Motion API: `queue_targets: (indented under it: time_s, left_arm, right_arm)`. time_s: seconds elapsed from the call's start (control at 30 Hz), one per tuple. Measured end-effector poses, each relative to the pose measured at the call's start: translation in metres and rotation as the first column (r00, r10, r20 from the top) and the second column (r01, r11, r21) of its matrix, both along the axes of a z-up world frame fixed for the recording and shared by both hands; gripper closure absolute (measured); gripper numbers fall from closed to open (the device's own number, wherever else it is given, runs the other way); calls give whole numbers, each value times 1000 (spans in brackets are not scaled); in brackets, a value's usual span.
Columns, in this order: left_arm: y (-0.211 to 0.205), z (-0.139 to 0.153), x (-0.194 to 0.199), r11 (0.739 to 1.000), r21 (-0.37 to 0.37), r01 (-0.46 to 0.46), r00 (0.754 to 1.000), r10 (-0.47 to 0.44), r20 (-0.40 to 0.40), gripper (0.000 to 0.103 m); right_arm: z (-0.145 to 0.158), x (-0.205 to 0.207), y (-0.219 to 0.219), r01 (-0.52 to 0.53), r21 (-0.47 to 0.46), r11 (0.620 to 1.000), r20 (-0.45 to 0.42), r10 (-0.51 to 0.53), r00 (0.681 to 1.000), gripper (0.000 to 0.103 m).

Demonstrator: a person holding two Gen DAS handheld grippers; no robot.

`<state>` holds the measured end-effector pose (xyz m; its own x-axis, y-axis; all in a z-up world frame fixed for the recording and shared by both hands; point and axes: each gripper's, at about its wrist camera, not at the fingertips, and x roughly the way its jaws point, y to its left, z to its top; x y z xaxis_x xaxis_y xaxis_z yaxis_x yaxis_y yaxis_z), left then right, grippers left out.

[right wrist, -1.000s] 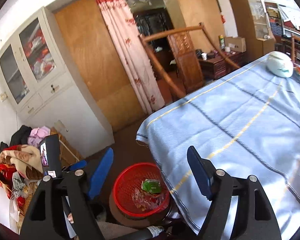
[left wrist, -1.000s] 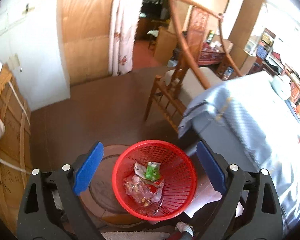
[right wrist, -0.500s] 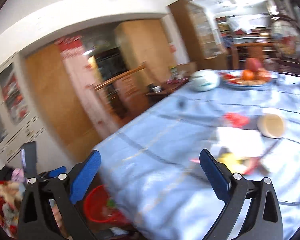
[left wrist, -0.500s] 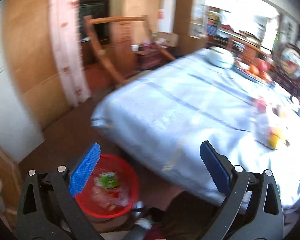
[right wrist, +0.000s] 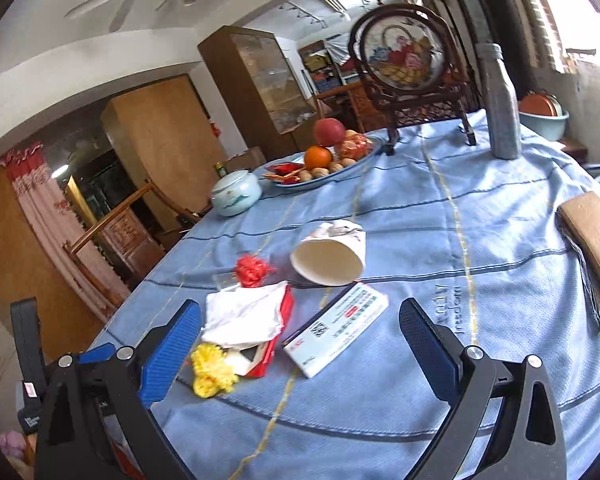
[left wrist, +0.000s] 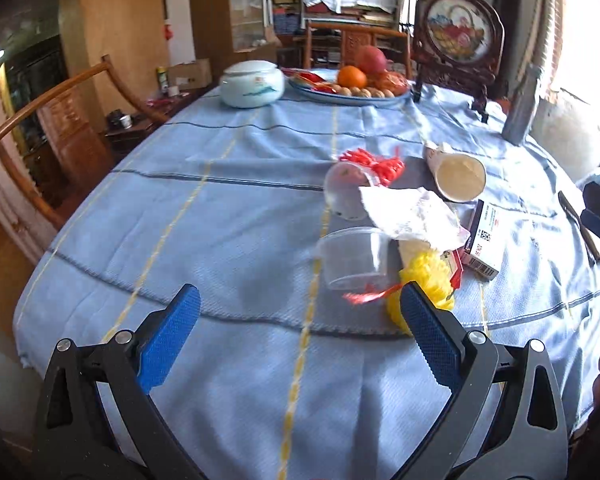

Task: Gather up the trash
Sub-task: 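Return both tools over the table toward the plastic tub, then grasp the clear plastic tub with the left tool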

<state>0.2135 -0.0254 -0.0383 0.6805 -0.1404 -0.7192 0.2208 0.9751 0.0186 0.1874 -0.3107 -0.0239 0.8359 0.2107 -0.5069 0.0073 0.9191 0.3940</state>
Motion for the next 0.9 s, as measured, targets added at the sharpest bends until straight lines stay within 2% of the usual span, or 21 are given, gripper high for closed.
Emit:
queue_targets:
  time_s: [0.27,0.4,0.57,0.7,0.8,0.87,0.9]
  left_arm:
    - [-24,-23,42,1000,13,22,997,-21,-74,7]
    - [-21,-32,58,1000,28,-4,993,8,-120,7]
    - [-2,-35,67,995,63,-78,988,86,-130,7]
    - [12,-39,72,995,14,-103,979,103,-178,7]
    - [9,-35,68,997,8,-80,986,81,-148,7]
    - [9,-30,65,997,-13,-77,990,75,-116,14]
    - [10,-30,64,997,-24,-72,991,69,-113,21]
  right_arm:
    - [-12,19,1,1,0,1000,-4,-1,1000,6]
    - [-16,24,0,4,7,1000,-17,-4,1000,6]
    - [-24,32,0,-12,20,1000,-67,13,998,6]
    - [-27,37,3,-29,21,999,-96,30,995,6]
    - [-28,38,5,-27,11,1000,-101,28,994,6]
    - [-28,39,5,-24,7,1000,-104,25,994,6]
    - [-28,40,4,-23,7,1000,-106,24,994,6]
